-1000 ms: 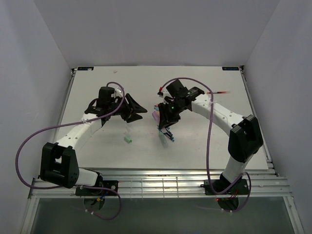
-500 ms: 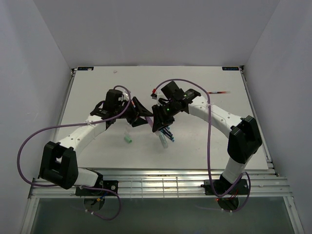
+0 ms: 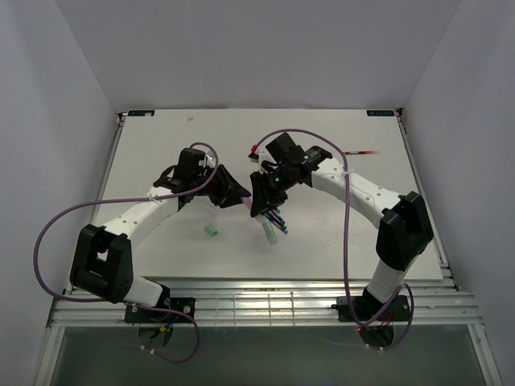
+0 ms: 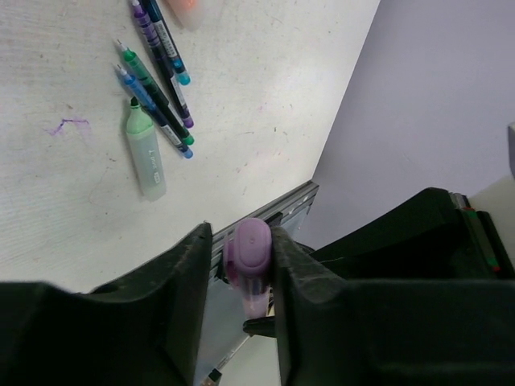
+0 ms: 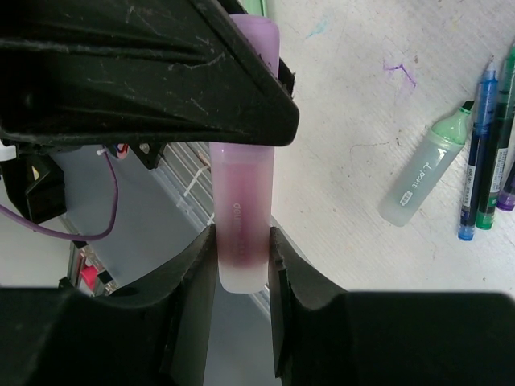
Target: Open the pen caps
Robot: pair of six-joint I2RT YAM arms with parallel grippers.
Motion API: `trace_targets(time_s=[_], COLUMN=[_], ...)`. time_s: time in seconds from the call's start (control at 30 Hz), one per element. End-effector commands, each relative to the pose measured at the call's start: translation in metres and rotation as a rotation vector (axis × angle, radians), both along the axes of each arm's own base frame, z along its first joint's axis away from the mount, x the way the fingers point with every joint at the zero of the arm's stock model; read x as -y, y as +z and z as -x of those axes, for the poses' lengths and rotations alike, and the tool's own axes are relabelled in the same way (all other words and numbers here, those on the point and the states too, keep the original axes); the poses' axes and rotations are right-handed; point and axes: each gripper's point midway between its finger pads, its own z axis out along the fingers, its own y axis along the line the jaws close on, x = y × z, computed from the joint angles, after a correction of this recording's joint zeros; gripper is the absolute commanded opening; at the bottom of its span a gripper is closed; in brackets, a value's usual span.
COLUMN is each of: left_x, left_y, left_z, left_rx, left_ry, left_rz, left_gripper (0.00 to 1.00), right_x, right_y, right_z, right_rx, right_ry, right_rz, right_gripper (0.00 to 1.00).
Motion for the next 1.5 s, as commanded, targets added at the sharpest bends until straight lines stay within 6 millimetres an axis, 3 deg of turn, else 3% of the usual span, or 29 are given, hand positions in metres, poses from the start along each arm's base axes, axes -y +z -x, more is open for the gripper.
trace_targets(time_s=[0.0, 0.1, 0.3, 0.47, 0.57, 0.7, 0.73, 0.97, 1.0, 1.2, 1.33, 1.47], left_x=[0.004, 0.004, 0.004, 0.004, 0.005, 0.005, 0.005, 0.001, -0.002, -0.039, -0.055, -0.056], left_y=[0.018, 0.018, 0.015, 0.016, 0.018, 0.02, 0.019, 0.029, 0.03, 0.041, 0.045, 0.039], left_z=[-0.005, -0.003, 0.001, 0.002, 0.001, -0.003, -0.005, -0.041, -0.047, -0.103, -0.12, -0.114], left_rx=[0.057, 0.06, 0.05, 0.046, 0.052, 0.055, 0.051, 0.102, 0.106, 0.182, 0.22, 0.215], left_ry=[-0.02, -0.024, -0.036, -0.04, -0.039, -0.031, -0.029, 0.016, 0.027, 0.127, 0.142, 0.137], left_rz=[0.011, 0.012, 0.015, 0.019, 0.021, 0.021, 0.021, 0.006, 0.005, -0.015, -0.041, -0.052], left_gripper=[0.37, 0.25, 0.06, 0.0, 0.0, 0.0, 0.0, 0.0, 0.0, 0.0, 0.0, 0.0], right_x=[-0.009, -0.011, -0.018, -0.023, -0.025, -0.021, -0.019, 0.002, 0.006, 0.026, 0.031, 0.024], right_y=[0.031, 0.033, 0.03, 0.023, 0.017, 0.01, 0.005, -0.005, 0.002, 0.003, -0.001, 0.0], right_z=[-0.001, -0.003, -0.008, -0.013, -0.013, -0.006, -0.002, 0.032, 0.038, 0.081, 0.085, 0.077], right_rx=[0.063, 0.068, 0.061, 0.046, 0.03, 0.011, -0.008, -0.051, -0.049, -0.132, -0.131, -0.124], right_ry=[0.027, 0.029, 0.065, 0.074, 0.079, 0.086, 0.091, 0.095, 0.092, 0.107, 0.107, 0.116], right_rz=[-0.081, -0.086, -0.079, -0.07, -0.064, -0.057, -0.053, -0.03, -0.045, -0.09, -0.074, -0.07], right_gripper=[0.08, 0.11, 0.4, 0.42, 0.37, 0.1, 0.08, 0.08, 0.08, 0.08, 0.08, 0.08])
